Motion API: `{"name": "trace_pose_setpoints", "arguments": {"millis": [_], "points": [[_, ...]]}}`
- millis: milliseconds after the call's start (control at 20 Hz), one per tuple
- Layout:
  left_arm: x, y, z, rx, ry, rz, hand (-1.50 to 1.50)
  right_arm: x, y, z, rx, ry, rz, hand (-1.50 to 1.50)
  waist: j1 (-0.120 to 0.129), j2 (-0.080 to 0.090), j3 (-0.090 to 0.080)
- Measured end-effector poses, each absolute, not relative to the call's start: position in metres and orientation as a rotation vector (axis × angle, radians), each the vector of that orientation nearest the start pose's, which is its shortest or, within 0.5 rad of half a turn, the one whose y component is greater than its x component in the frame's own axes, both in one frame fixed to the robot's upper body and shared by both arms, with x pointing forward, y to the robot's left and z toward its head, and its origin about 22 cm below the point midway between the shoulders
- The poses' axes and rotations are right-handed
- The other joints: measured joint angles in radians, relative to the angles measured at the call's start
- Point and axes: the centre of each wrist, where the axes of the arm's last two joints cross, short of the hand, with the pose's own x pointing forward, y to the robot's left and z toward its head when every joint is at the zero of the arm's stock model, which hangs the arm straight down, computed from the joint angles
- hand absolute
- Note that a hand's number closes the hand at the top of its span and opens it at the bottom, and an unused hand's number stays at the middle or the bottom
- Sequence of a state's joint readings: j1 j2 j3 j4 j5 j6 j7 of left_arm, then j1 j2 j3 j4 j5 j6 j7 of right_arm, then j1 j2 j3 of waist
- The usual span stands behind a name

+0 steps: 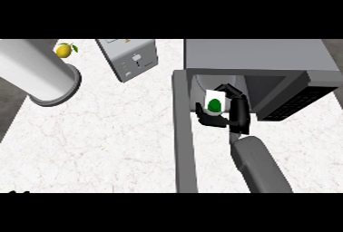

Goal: Pick up the milk, place it into the microwave and close the microwave

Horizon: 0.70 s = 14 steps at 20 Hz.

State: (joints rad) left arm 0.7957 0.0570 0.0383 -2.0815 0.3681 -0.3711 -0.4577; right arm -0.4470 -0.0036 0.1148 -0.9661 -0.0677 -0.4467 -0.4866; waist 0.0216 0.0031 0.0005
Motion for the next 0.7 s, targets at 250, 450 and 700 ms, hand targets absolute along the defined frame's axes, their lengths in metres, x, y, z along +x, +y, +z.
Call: {"name": "trace_pose_setpoints", "arguments": {"millis": [250,450,700], "points": [[0.05,0.294,0.016,-0.166,-1.895,0.217,-1.5,0.358,-0.161,-0.041,-0.262,-1.825,-0.028,1.5,0.01,0.005,0.001],[0.054,0.29,0.016,-0.165,-1.894,0.209,-1.5,0.375,-0.171,-0.042,-0.351,-1.803,0.013,1.5,0.019,0.009,0.001],[0.058,0.293,0.017,-0.183,-1.898,0.191,-1.5,0.389,-0.181,-0.039,-0.452,-1.776,0.064,1.5,0.04,0.019,0.002]]}}
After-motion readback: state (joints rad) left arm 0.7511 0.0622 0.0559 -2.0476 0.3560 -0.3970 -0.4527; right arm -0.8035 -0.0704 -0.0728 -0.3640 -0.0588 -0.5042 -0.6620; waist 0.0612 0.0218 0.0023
